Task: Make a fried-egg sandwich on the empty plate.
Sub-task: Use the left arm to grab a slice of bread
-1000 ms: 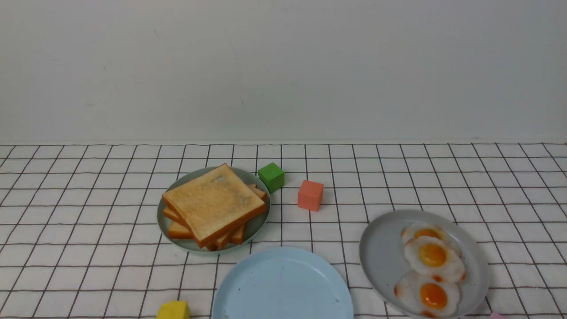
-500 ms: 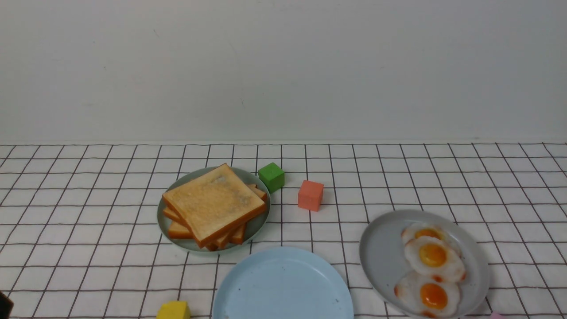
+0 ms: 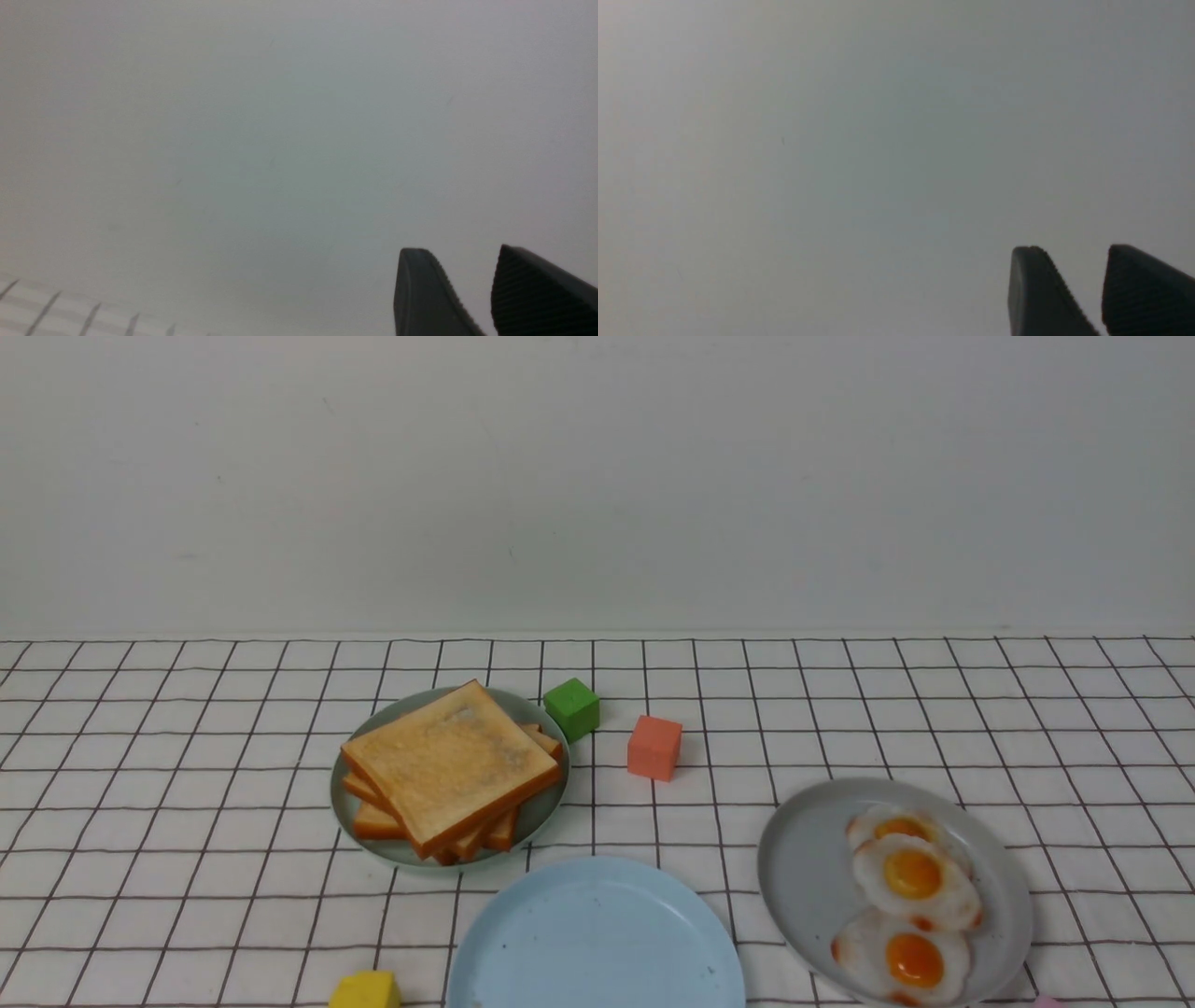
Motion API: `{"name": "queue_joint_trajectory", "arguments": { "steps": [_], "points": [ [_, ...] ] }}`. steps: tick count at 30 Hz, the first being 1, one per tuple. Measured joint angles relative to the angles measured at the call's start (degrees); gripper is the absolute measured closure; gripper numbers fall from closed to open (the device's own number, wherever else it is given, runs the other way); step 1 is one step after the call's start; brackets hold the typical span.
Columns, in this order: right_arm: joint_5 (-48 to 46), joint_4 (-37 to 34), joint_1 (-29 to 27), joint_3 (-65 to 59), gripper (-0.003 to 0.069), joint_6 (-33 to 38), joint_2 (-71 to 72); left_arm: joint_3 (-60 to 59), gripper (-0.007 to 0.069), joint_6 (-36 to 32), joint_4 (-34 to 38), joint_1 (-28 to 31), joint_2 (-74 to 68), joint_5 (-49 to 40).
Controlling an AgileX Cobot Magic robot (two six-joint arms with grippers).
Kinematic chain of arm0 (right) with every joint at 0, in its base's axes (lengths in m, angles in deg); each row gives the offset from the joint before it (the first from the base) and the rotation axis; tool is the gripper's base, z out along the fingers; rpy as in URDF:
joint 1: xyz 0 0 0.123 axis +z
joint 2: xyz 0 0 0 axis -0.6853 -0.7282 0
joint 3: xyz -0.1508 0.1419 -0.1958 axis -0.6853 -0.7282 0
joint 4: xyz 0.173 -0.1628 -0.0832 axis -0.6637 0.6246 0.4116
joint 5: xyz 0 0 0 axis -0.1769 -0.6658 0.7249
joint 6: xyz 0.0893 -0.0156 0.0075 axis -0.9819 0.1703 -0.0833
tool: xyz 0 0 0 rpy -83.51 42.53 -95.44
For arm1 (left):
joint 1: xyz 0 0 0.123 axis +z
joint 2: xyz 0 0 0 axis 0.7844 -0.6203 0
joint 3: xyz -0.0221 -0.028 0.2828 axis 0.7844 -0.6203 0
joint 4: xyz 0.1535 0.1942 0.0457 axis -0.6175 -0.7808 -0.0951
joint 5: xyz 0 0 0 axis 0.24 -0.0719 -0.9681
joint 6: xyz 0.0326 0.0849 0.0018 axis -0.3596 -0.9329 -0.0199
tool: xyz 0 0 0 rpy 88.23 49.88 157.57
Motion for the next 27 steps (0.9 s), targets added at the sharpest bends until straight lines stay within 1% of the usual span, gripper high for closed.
{"name": "queue_joint_trajectory", "arguments": {
  "steps": [1, 2, 3, 5, 6, 7, 8, 9, 11, 12, 13, 14, 15, 16, 17, 18, 20, 21, 23, 26, 27],
  "points": [
    [1.45, -0.77, 0.00, 1.35, 0.0418, -4.82, 0.00, 0.70, 0.0386, 3.03, 2.41, 0.00, 0.00, 3.78],
    [1.44, -0.85, 0.00, 1.63, 0.0418, -5.32, 0.00, 1.12, 0.0386, 3.80, 2.66, 0.00, 0.00, 4.06],
    [0.92, -0.95, 0.00, 3.81, 0.0418, -8.21, 0.00, 3.00, 0.0386, 5.79, 4.11, 0.00, 0.00, 4.13],
    [-1.54, -0.95, 0.00, 9.69, 0.0418, -10.93, -0.97, 8.26, 0.0386, 8.70, 4.96, 0.00, 0.00, 2.09],
    [-4.68, -0.95, 0.00, 13.52, 0.0418, -12.48, -1.94, 10.98, 0.0386, 10.03, 4.97, 0.00, -0.06, 0.24],
    [-9.03, -0.95, 0.00, 18.63, 0.0418, -13.69, -3.50, 16.30, 0.0386, 11.55, 4.97, 0.00, -0.72, -2.31],
    [-9.03, -0.95, 0.00, 19.50, 0.0418, -13.86, -3.78, 16.30, 0.0386, 11.78, 4.97, 0.00, -0.91, -2.77],
    [-16.00, -0.95, 0.00, 25.96, 0.0418, -14.86, -6.18, 23.05, 0.0386, 13.20, 4.97, 0.00, -2.86, -6.51],
    [-26.47, -0.43, 0.00, 37.33, 0.0418, -15.08, -10.89, 32.60, 0.0386, 14.27, 4.20, 0.00, -7.76, -14.18],
    [-27.47, -0.31, 0.00, 37.33, 0.0418, -15.08, -11.37, 33.45, 0.0386, 14.39, 4.20, 0.00, -7.76, -14.97],
    [-35.91, 0.70, 0.00, 44.43, 0.0418, -14.63, -15.26, 39.93, 0.0386, 14.52, 3.16, 0.00, -11.41, -22.40],
    [-36.94, 0.86, 0.00, 46.08, 0.0418, -14.43, -15.77, 40.66, 0.0386, 14.52, 2.85, 0.00, -12.32, -23.12],
    [-42.16, 1.85, 0.00, 49.83, 0.0418, -13.85, -18.34, 44.05, 0.0386, 14.32, 2.08, 0.00, -14.61, -28.43],
    [-50.84, 3.21, 0.00, 54.50, 0.0418, -12.93, -23.01, 48.45, 0.0386, 13.50, 0.82, 0.00, -18.38, -36.93],
    [-54.96, 4.18, 0.00, 56.72, 0.0418, -12.47, -26.06, 49.84, 0.0386, 12.78, -0.24, 0.00, -21.31, -41.69],
    [-56.42, 4.48, 0.00, 56.98, 0.0418, -12.36, -26.56, 50.19, 0.0386, 12.63, -0.46, 0.00, -21.79, -42.38],
    [-61.22, 5.74, 0.00, 58.10, 0.0418, -11.94, -30.33, 50.73, 0.0386, 11.41, -2.18, 0.00, -25.63, -47.25],
    [-64.30, 6.34, 0.00, 58.02, 0.0418, -11.59, -33.73, 50.73, 0.0386, 10.41, -3.68, 0.00, -29.37, -51.60],
    [-66.79, 6.01, 0.00, 56.78, 0.0418, -11.60, -37.55, 50.73, 0.0386, 10.00, -4.47, 0.00, -33.95, -55.33],
    [-68.04, 2.92, 0.00, 53.64, 0.0418, -11.47, -42.21, 50.73, 0.0386, 10.00, -3.58, 0.00, -39.96, -57.30],
    [-68.19, 0.37, 0.00, 52.35, 0.0418, -10.89, -43.75, 50.73, 0.0386, 10.00, -2.77, 0.00, -43.41, -57.58]
  ]
}}
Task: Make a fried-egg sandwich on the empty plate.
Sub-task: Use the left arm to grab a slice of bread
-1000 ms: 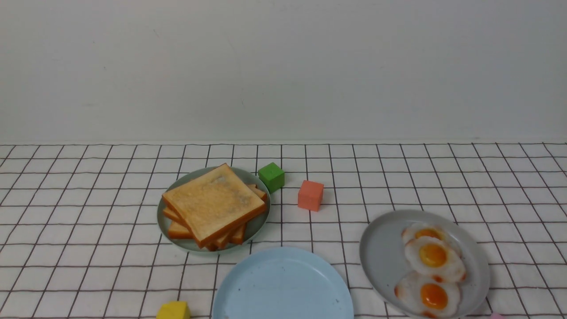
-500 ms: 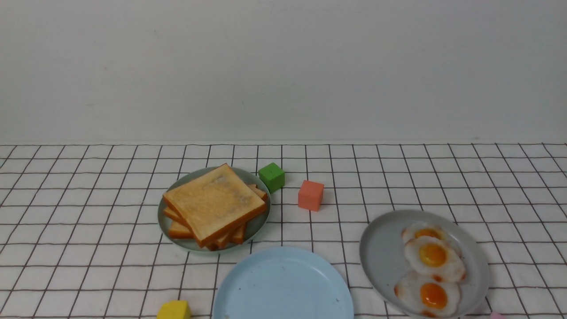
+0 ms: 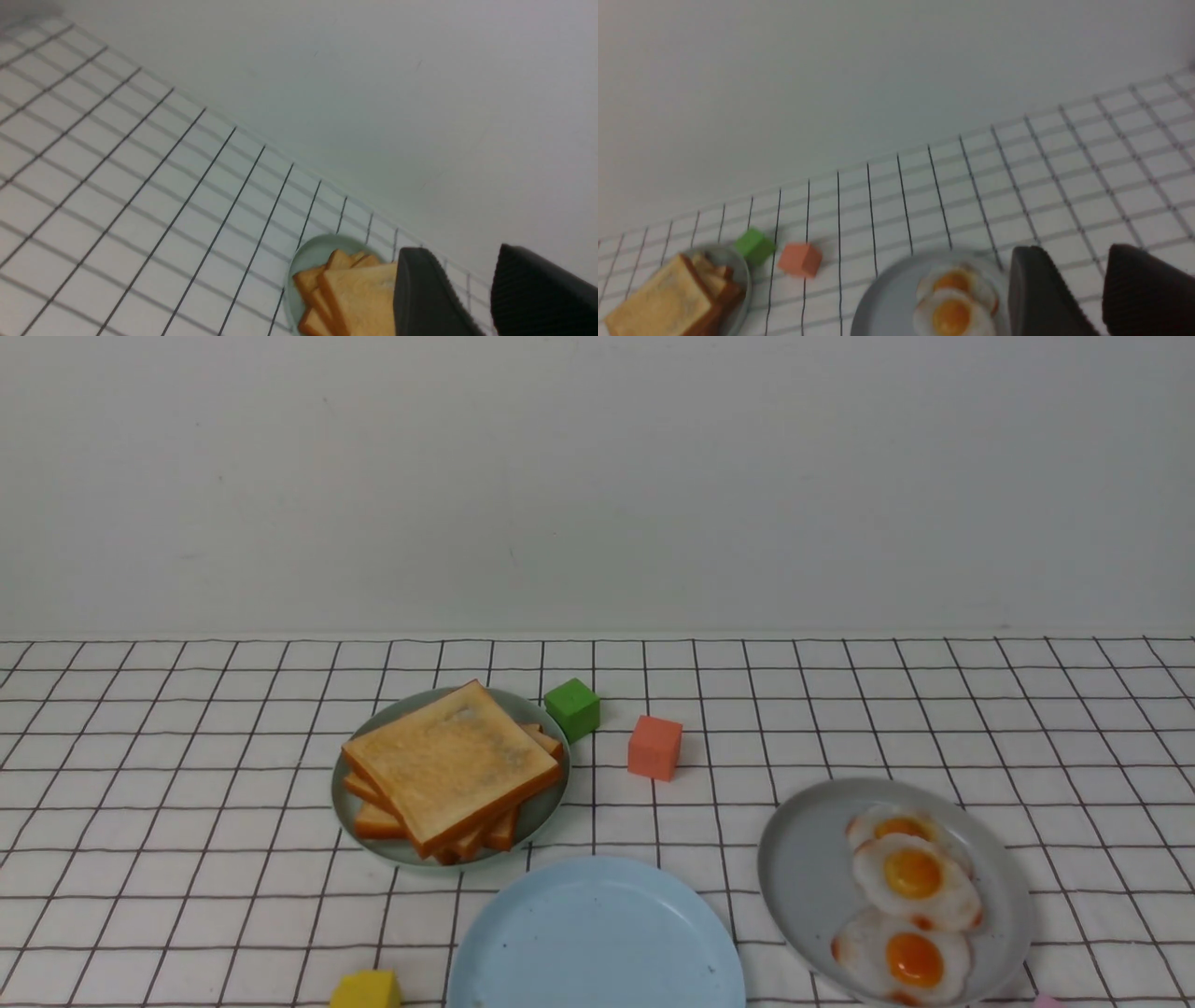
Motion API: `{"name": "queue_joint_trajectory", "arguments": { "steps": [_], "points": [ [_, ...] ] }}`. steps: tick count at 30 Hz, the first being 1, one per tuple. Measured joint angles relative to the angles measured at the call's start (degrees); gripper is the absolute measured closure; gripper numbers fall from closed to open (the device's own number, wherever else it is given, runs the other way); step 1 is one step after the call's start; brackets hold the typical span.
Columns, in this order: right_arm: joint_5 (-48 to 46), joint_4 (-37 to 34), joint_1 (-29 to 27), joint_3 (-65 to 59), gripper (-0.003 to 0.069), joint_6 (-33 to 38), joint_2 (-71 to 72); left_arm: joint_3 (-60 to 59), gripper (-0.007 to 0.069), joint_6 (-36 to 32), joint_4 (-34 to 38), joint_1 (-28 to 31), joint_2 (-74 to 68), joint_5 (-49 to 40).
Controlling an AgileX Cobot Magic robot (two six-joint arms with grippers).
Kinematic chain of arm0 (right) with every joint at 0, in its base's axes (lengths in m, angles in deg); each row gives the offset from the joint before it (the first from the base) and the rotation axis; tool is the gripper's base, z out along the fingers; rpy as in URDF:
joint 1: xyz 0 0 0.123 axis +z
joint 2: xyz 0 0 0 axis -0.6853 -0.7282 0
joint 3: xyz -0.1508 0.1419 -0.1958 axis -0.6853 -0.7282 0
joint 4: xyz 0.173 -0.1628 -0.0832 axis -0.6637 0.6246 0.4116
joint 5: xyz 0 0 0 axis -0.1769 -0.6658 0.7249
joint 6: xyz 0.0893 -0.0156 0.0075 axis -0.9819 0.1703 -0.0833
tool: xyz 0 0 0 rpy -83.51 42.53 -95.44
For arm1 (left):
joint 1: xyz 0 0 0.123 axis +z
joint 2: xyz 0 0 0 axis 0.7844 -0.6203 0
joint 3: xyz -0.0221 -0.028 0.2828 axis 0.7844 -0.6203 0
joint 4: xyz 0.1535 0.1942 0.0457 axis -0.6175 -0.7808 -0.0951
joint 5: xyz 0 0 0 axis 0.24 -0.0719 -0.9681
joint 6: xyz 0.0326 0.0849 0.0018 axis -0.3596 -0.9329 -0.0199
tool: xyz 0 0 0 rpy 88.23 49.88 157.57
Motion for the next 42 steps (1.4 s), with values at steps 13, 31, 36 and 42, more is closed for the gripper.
{"name": "queue_joint_trajectory", "arguments": {
  "steps": [13, 31, 36, 42],
  "points": [
    [0.24, -36.22, 0.00, -5.28, 0.0412, 37.82, -9.43, 12.81, 0.0386, -12.54, 11.10, 1.00, -39.06, -1.28],
    [-4.87, -37.45, 0.00, -5.28, 0.0364, 40.24, -10.05, 30.59, 0.0123, -58.53, 48.09, 8.56, -66.11, -13.71],
    [-5.99, -37.39, 0.00, -5.28, 0.0364, 40.16, -10.05, 30.88, 0.0148, -62.26, 52.09, 8.56, -68.54, -13.28],
    [-8.04, -37.39, 0.00, -5.28, 0.0364, 40.04, -10.05, 30.95, 0.0251, -62.73, 52.34, 8.56, -70.40, -12.66]
  ]
}}
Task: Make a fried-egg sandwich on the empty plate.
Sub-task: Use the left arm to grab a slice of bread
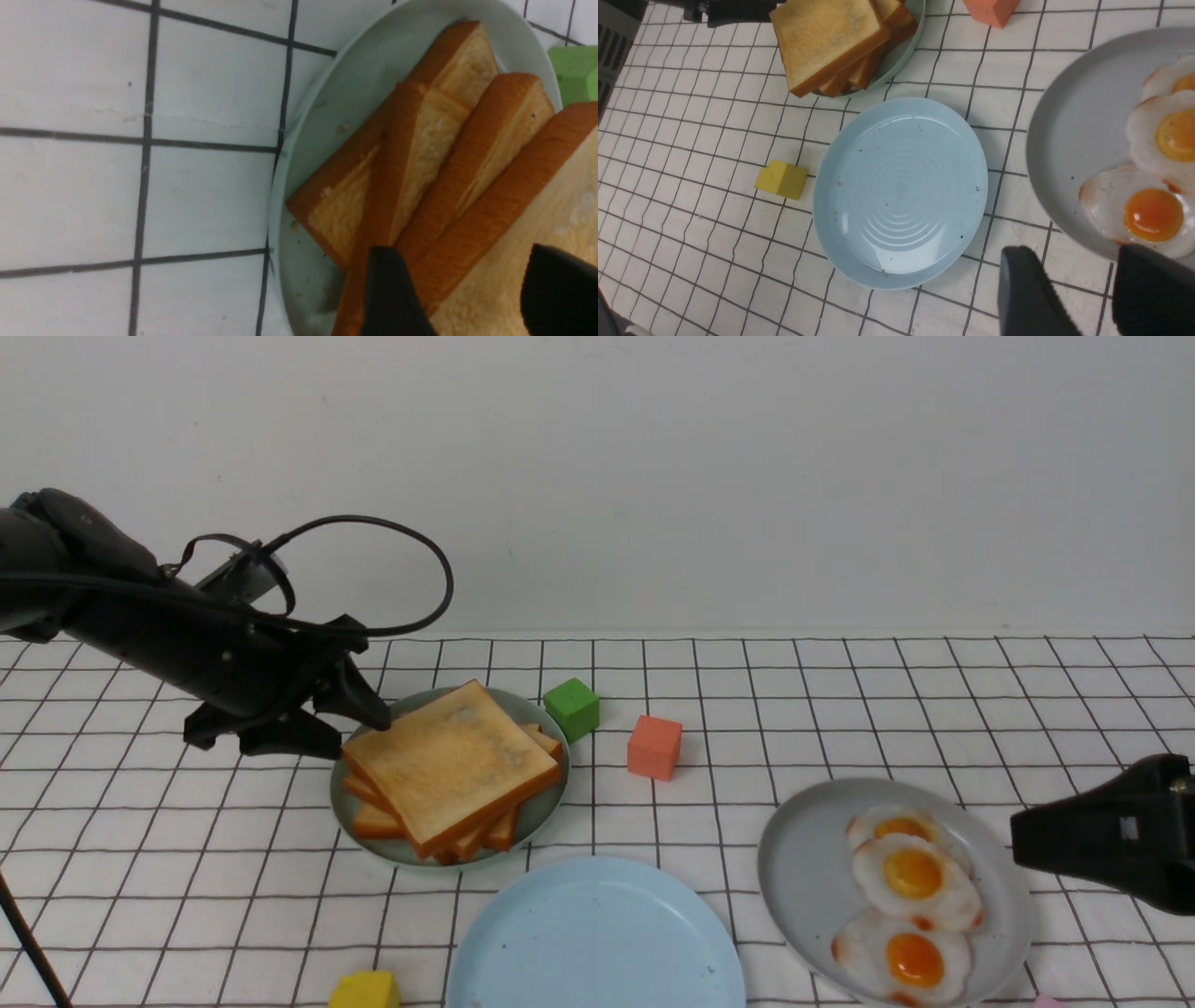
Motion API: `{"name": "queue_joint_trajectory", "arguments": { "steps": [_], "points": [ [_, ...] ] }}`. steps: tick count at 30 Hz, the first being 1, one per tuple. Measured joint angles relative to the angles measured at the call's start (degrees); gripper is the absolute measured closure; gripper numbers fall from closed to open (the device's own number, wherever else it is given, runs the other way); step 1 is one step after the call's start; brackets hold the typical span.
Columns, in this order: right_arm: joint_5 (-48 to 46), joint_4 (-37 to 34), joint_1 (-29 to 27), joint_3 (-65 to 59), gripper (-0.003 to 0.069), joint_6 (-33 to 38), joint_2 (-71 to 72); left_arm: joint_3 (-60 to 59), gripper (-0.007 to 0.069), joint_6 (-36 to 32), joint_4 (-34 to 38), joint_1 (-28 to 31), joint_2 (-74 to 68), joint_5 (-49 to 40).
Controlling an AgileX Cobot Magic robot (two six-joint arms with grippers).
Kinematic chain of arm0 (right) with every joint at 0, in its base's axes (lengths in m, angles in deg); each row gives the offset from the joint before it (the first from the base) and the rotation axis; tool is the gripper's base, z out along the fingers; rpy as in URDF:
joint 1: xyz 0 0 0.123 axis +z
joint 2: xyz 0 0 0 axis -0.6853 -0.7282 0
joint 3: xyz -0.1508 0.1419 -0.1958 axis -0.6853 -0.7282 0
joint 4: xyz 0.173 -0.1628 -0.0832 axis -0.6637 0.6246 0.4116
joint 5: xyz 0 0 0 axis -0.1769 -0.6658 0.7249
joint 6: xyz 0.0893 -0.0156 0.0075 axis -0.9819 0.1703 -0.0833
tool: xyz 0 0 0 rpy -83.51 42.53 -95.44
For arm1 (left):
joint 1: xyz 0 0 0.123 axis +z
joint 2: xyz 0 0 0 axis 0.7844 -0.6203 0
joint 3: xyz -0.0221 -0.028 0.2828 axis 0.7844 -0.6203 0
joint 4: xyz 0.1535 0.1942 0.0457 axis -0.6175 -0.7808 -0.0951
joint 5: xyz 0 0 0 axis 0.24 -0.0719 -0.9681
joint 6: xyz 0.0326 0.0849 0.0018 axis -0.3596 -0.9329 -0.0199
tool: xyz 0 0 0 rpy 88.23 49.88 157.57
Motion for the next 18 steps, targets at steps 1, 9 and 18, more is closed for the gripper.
{"name": "queue_joint_trajectory", "arguments": {
  "steps": [1, 9, 18],
  "points": [
    [-0.17, 0.00, 0.00, 0.00, 0.0364, 0.00, 0.00, 0.00, 0.0253, 0.02, 0.00, 0.00, -0.04, 0.00],
    [-1.15, -0.83, 0.00, 0.00, 0.0364, 0.00, 0.00, 0.10, 0.0367, -0.05, 0.15, 0.00, -1.57, 0.12],
    [-1.26, -0.83, 0.00, 0.00, 0.0364, 0.00, 0.00, 0.10, 0.0602, -1.95, 0.51, 0.10, -0.97, -0.13]
  ]
}}
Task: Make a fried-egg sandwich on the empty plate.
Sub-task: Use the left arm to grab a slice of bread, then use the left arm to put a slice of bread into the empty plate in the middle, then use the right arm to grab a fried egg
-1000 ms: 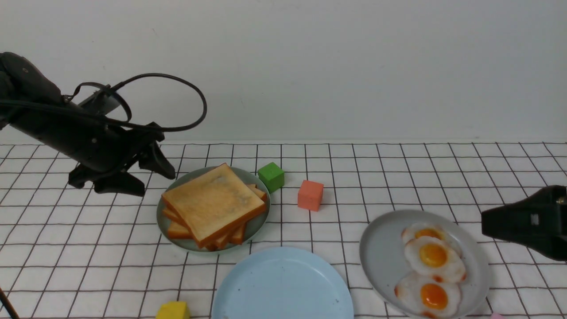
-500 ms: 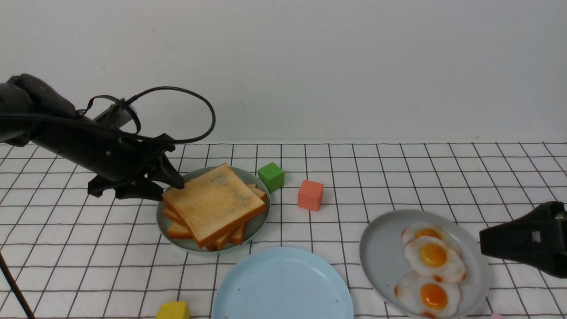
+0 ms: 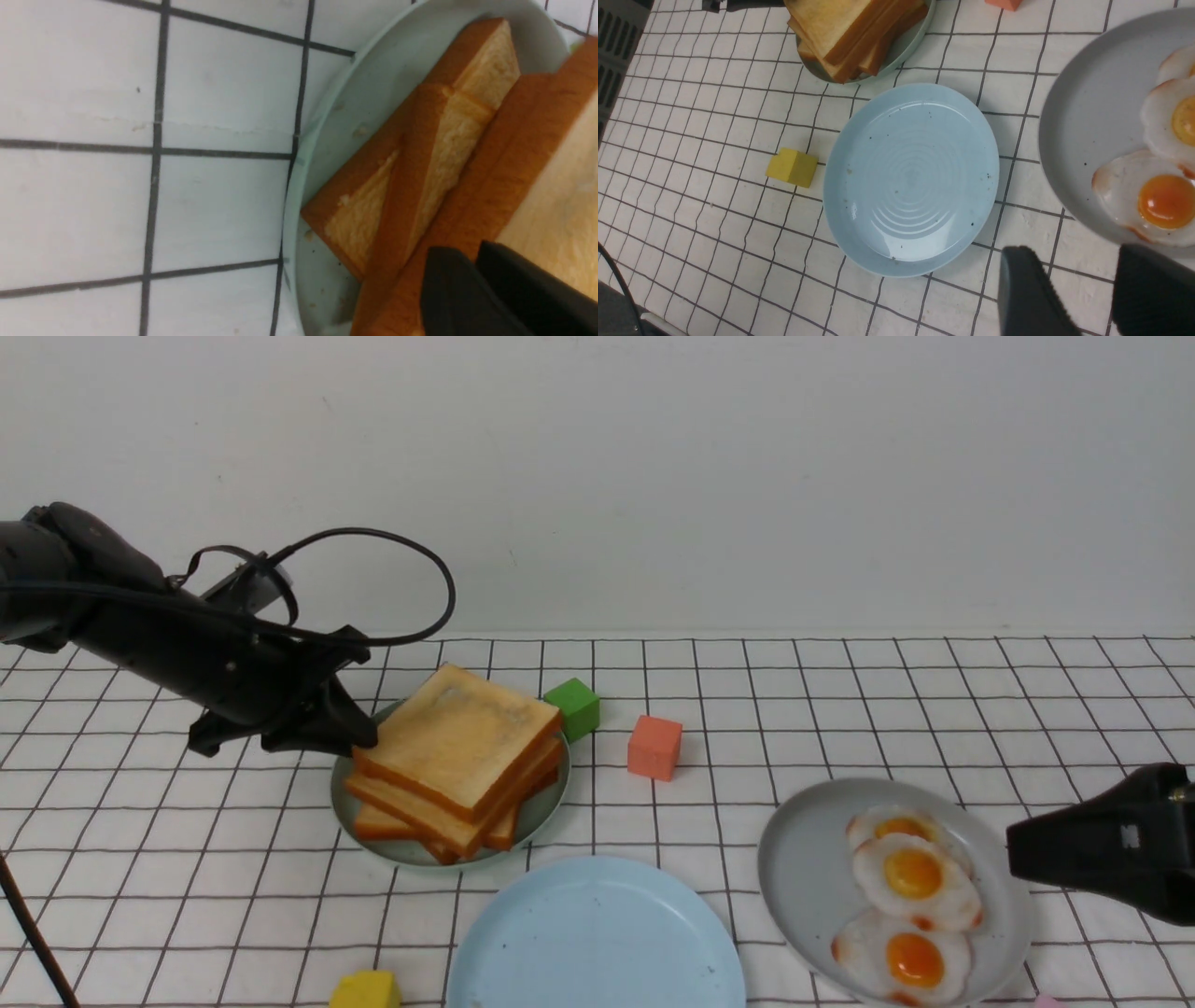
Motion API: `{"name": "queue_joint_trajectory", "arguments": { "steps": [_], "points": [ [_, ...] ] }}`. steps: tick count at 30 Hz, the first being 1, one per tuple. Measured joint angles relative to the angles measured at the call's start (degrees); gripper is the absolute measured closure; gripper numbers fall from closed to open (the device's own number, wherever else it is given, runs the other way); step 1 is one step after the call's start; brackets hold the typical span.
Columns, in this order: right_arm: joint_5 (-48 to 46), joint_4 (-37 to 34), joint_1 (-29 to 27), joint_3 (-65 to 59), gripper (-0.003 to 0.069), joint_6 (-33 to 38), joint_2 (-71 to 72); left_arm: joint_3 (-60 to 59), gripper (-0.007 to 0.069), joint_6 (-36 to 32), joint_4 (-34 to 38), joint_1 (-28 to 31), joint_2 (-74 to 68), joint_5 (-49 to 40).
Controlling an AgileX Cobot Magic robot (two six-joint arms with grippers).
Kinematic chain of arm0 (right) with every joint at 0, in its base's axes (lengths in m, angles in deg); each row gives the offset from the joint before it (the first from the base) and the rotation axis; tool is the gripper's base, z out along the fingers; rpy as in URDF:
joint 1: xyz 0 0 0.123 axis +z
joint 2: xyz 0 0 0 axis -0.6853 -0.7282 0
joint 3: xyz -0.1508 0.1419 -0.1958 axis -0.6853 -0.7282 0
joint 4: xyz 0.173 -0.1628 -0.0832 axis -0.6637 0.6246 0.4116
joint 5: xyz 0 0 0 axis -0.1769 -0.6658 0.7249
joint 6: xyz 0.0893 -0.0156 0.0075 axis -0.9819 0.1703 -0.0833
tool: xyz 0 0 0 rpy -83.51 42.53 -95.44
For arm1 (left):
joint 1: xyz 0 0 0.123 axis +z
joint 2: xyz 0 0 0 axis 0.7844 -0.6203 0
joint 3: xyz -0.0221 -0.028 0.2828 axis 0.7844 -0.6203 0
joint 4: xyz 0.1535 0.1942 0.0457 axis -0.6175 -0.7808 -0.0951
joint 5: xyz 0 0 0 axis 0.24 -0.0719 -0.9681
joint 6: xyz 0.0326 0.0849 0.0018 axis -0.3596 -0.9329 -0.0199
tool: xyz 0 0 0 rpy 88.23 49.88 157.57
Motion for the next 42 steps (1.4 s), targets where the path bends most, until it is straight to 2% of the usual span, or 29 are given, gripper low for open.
{"name": "queue_joint_trajectory", "arguments": {
  "steps": [2, 9, 13, 16, 20, 27, 31, 37, 38, 39, 42],
  "points": [
    [-0.07, 0.00, 0.00, 0.00, 0.0364, 0.00, 0.00, 0.00, 0.0631, -0.76, -0.27, 0.00, 1.21, -1.08],
    [-0.76, -0.20, 0.00, 0.00, 0.0364, 0.00, 0.00, -1.02, 0.0636, -3.71, 0.88, -0.84, 9.31, -6.12],
    [-1.25, -0.20, 0.00, 0.00, 0.0364, 0.00, 0.00, -8.90, 0.0636, -9.50, 6.58, -6.65, 16.36, -5.77],
    [-1.39, -0.20, 0.00, 0.00, 0.0364, 0.00, 0.00, -15.74, 0.0636, -11.28, 8.14, -11.27, 18.24, -3.31],
    [-1.54, -0.20, 0.00, 0.00, 0.0364, 0.00, 0.00, -24.32, 0.0636, -12.41, 8.29, -16.13, 18.29, 4.21],
    [-1.35, -0.20, 0.00, 0.00, 0.0364, 0.00, 0.00, -29.12, 0.0610, -12.42, 9.74, -21.21, 17.87, 12.67],
    [0.19, 1.04, 0.00, 0.00, 0.0357, -1.31, 0.00, -29.16, 0.0532, -10.28, 9.57, -22.59, 17.51, 14.23],
    [8.42, 14.07, 0.00, 0.00, 0.0251, -14.94, -3.35, -29.16, 0.0212, -2.78, 3.50, -22.64, 17.51, 13.30],
    [8.79, 14.58, 0.00, 0.00, 0.0248, -15.74, -3.62, -29.10, 0.0202, -2.60, 2.95, -22.64, 17.51, 13.10],
    [10.21, 19.57, 0.00, 0.00, 0.0216, -18.64, -6.54, -28.59, 0.0113, -1.04, 0.48, -22.64, 17.51, 10.81],
    [11.25, 25.81, 0.00, 0.00, 0.0186, -22.75, -11.71, -26.82, 0.0023, -0.04, -2.59, -22.64, 17.91, 6.71]
  ]
}}
